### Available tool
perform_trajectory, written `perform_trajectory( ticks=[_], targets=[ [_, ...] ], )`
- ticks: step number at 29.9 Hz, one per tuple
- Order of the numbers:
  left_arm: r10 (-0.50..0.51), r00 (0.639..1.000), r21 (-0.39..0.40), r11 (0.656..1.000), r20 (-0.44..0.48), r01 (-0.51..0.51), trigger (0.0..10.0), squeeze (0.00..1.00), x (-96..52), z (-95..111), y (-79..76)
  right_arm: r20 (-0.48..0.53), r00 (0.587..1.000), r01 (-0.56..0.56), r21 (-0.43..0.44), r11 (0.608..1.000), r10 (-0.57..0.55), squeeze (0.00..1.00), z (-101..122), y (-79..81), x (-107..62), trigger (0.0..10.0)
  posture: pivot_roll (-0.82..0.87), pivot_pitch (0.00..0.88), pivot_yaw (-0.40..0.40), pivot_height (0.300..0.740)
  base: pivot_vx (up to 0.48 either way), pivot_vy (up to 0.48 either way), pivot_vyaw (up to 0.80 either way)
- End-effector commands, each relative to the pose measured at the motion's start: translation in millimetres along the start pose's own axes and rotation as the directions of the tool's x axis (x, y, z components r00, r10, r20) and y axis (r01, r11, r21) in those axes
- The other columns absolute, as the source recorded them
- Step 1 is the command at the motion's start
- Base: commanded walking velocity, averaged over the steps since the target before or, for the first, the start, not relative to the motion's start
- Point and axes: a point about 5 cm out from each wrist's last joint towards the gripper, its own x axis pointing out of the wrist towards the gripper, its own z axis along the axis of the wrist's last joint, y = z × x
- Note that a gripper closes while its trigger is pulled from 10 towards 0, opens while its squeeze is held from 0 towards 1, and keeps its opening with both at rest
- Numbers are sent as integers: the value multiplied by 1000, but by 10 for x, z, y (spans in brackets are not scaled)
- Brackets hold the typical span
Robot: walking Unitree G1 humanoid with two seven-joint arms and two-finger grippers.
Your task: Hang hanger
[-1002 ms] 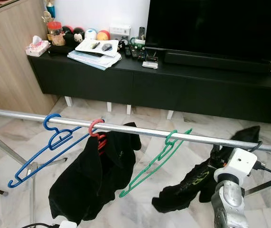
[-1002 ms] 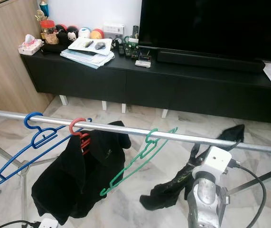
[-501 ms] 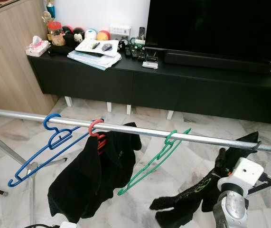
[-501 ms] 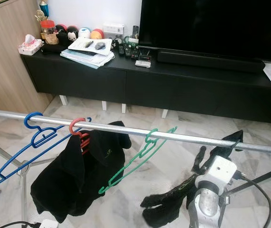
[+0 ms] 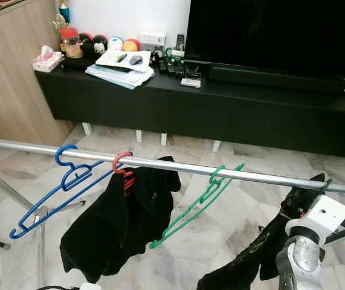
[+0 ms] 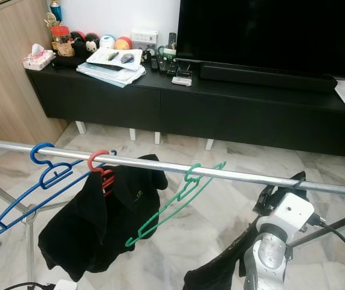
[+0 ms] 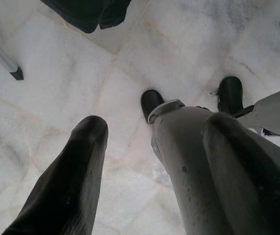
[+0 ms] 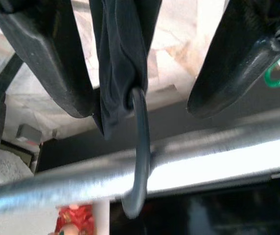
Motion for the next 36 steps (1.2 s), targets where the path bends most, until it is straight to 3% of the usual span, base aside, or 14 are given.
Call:
perform_trajectory(
  ticks=[1, 14, 36],
  targets=[
    [-3, 999, 10, 1000, -37, 4, 10000, 0, -19, -114, -28, -15, 1000, 16, 7, 1000, -16, 0, -4, -32, 36, 0, -58, 110, -64, 740, 0, 0, 0],
    [2, 999, 9, 1000, -42, -2, 10000, 0, -41, -184, -4, 33, 999, -13, 16, 1000, 13, 0, 101, 20, 106, 0, -54, 110, -63, 740, 0, 0, 0],
    [3, 999, 10, 1000, -49, -3, 10000, 0, -55, -237, -16, 12, 1000, -5, 17, 1000, 5, 0, 54, 5, 98, 0, -51, 111, -63, 740, 0, 0, 0]
  ],
)
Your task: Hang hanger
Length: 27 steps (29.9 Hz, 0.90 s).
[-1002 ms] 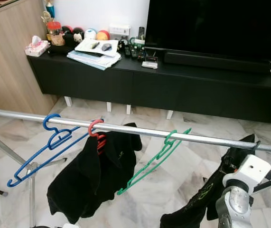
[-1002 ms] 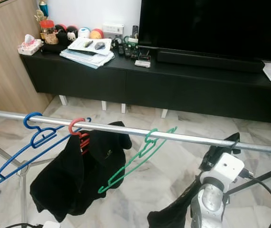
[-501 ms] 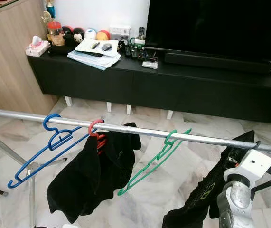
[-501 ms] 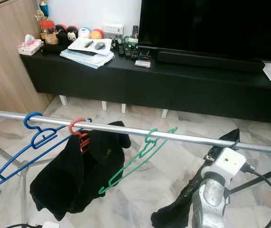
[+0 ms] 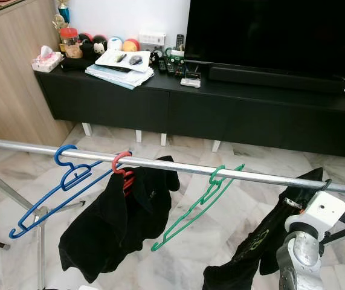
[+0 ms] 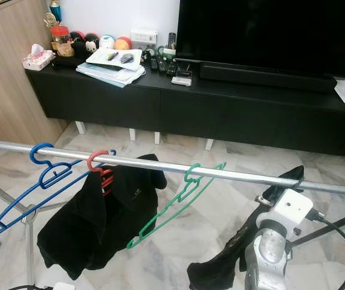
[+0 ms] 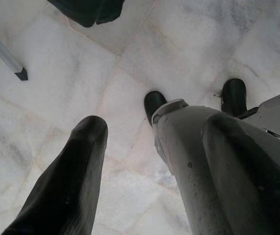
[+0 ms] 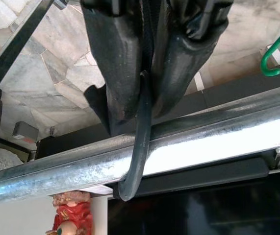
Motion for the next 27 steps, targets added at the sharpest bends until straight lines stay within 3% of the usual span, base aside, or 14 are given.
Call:
perform_trajectory(
  ticks=[1, 12, 27],
  targets=[
    [-9, 998, 7, 1000, -56, 10, 10000, 0, -36, -170, -19, -6, 1000, 9, 8, 1000, -9, 0, -11, -15, 10, 0, -51, 110, -63, 740, 0, 0, 0],
    [-12, 998, 8, 1000, -58, 12, 10000, 0, -40, -192, -44, 11, 1000, 7, 14, 1000, -8, 0, 16, 0, 8, 0, -53, 111, -62, 740, 0, 0, 0],
    [-15, 998, 8, 1000, -64, 16, 10000, 0, -39, -205, -76, 146, 987, -66, 34, 997, 60, 0, 242, 109, -6, 0, -54, 113, -63, 740, 0, 0, 0]
  ],
)
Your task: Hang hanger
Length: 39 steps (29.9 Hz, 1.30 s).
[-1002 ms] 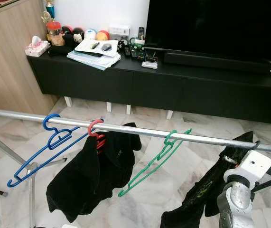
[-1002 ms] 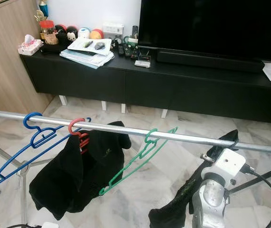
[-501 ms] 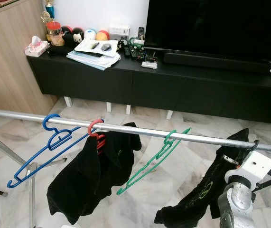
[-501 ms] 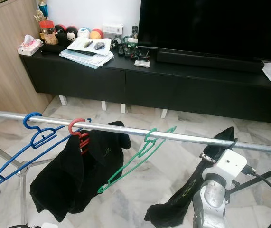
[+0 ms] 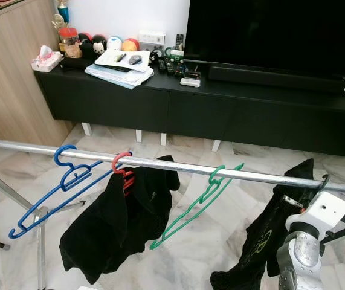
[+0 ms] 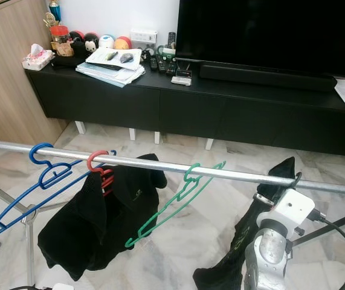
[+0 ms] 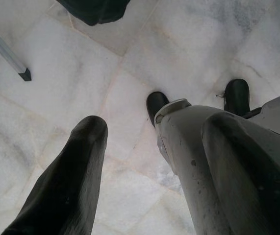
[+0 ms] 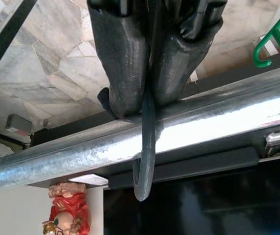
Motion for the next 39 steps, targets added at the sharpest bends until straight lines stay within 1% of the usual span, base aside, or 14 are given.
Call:
perform_trajectory(
  ticks=[1, 3, 6, 11, 17, 19, 23, 25, 26, 30, 34, 39],
  targets=[
    [-24, 997, 7, 1000, -71, 24, 10000, 0, -34, -187, -76, 96, 995, -32, 13, 999, 31, 0, 190, 69, 23, 0, -54, 114, -64, 740, 0, 0, 0],
    [-24, 997, 6, 1000, -72, 24, 10000, 0, -35, -188, -76, 93, 995, -34, 10, 999, 33, 0, 182, 68, 15, 0, -54, 114, -64, 740, 0, 0, 0],
    [-26, 997, 6, 1000, -74, 26, 10000, 0, -37, -196, -77, 91, 995, -30, 0, 1000, 30, 0, 141, 36, -55, 0, -53, 116, -65, 740, 0, 0, 0],
    [-28, 997, 10, 1000, -78, 29, 10000, 0, -41, -210, -82, 132, 990, -59, -6, 998, 60, 0, 184, 34, -134, 0, -61, 116, -62, 740, 0, 0, 0],
    [-31, 996, 14, 999, -81, 32, 10000, 0, -45, -225, -88, 187, 977, -101, -22, 995, 103, 0, 304, 97, -127, 0, -61, 114, -61, 740, 0, 0, 0],
    [-31, 996, 14, 999, -81, 33, 10000, 0, -45, -227, -88, 191, 976, -104, -28, 994, 107, 0, 317, 104, -128, 0, -61, 115, -60, 740, 0, 0, 0],
    [-32, 996, 17, 999, -84, 34, 10000, 0, -50, -241, -88, 175, 979, -105, -30, 994, 109, 0, 298, 92, -145, 0, -64, 115, -61, 740, 0, 0, 0],
    [-32, 996, 17, 999, -87, 34, 10000, 0, -54, -255, -87, 163, 981, -104, -33, 994, 108, 0, 272, 69, -168, 0, -62, 116, -62, 740, 0, 0, 0],
    [-32, 996, 16, 999, -89, 33, 10000, 0, -59, -268, -86, 154, 983, -99, -34, 994, 103, 0, 244, 33, -210, 0, -62, 117, -63, 740, 0, 0, 0],
    [-32, 996, 16, 999, -89, 33, 10000, 0, -58, -267, -89, 149, 982, -107, -42, 993, 112, 0, 227, 16, -248, 0, -64, 118, -64, 740, 0, 0, 0],
    [-35, 997, 19, 999, -72, 37, 10000, 0, -34, -193, -108, 124, 986, -108, -61, 992, 115, 0, 171, -66, -325, 0, -65, 119, -65, 740, 0, 0, 0],
    [-33, 997, 19, 999, -63, 34, 10000, 0, -41, -185, -38, 94, 988, -113, -76, 991, 120, 0, 104, -119, -371, 0, -69, 119, -65, 740, 0, 0, 0]
  ],
)
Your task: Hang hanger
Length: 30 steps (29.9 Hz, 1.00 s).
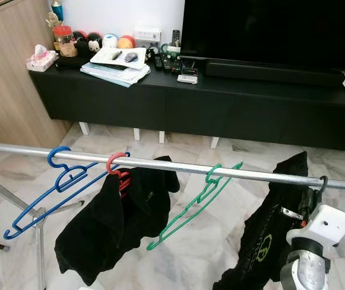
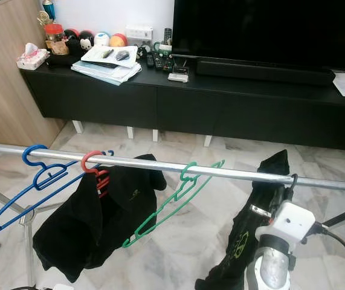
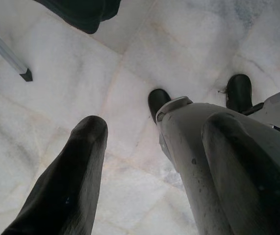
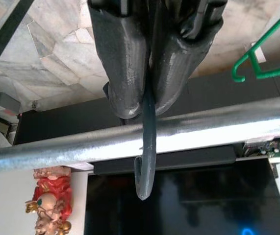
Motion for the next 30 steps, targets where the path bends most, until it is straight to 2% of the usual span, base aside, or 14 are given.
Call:
perform_trajectory(
  ticks=[1, 7, 12, 15, 16, 18, 22, 30],
  targets=[
    [-20, 998, 14, 1000, -58, 21, 10000, 0, -49, -177, 41, -12, 1000, -27, -23, 999, 27, 0, 0, -15, -26, 0, -70, 118, -65, 740, 0, 0, 0],
    [-7, 998, 12, 1000, -62, 8, 10000, 0, -88, -223, 190, -111, 993, -50, -43, 998, 45, 0, -192, -17, -70, 0, -65, 116, -65, 740, 0, 0, 0],
    [-6, 998, 9, 1000, -64, 6, 10000, 0, -85, -228, 170, -113, 992, -62, -28, 998, 58, 0, -204, 1, -57, 0, -66, 117, -64, 740, 0, 0, 0],
    [-12, 998, 13, 1000, -68, 13, 10000, 0, -76, -239, 96, -113, 991, -74, -22, 997, 71, 0, -207, 18, -39, 0, -67, 118, -61, 740, 0, 0, 0],
    [-17, 997, 15, 1000, -69, 18, 10000, 0, -66, -230, 47, -114, 991, -74, -25, 997, 70, 0, -210, 21, -28, 10000, -66, 118, -61, 740, 0, 0, 0],
    [-27, 998, 12, 1000, -65, 28, 10000, 0, -39, -185, -50, -117, 991, -72, -27, 997, 68, 0, -217, 28, 2, 10000, -64, 118, -61, 740, 0, 0, 0],
    [-31, 998, 9, 999, -59, 32, 10000, 0, -19, -139, -98, -111, 991, -82, -20, 996, 79, 0, -209, 60, 21, 10000, -62, 117, -59, 740, 0, 0, 0],
    [-42, 998, 11, 999, -45, 43, 10000, 0, 19, -46, -250, -112, 989, -101, -3, 995, 100, 0, -215, 140, 67, 10000, -59, 109, -53, 740, -274, 0, 0]
  ],
)
